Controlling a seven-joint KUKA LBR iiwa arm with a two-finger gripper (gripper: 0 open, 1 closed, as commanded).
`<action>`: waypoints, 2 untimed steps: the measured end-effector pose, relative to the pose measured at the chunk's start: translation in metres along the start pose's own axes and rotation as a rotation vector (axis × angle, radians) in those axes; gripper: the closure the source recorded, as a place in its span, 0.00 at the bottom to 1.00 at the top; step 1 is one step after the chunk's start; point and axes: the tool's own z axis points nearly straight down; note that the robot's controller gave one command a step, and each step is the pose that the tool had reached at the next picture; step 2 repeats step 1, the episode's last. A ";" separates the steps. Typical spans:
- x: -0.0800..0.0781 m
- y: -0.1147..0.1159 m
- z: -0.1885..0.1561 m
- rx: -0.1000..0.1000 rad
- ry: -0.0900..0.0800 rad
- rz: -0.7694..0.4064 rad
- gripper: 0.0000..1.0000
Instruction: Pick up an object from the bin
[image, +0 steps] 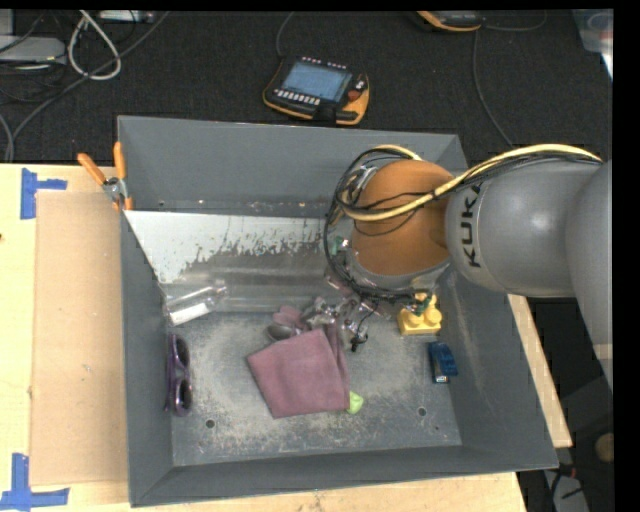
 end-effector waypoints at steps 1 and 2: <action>0.000 0.003 -0.027 -0.006 0.004 0.001 1.00; 0.000 0.003 -0.027 -0.006 0.004 0.001 1.00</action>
Offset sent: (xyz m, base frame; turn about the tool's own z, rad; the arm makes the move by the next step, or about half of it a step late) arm -0.0025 0.0005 0.0482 0.0009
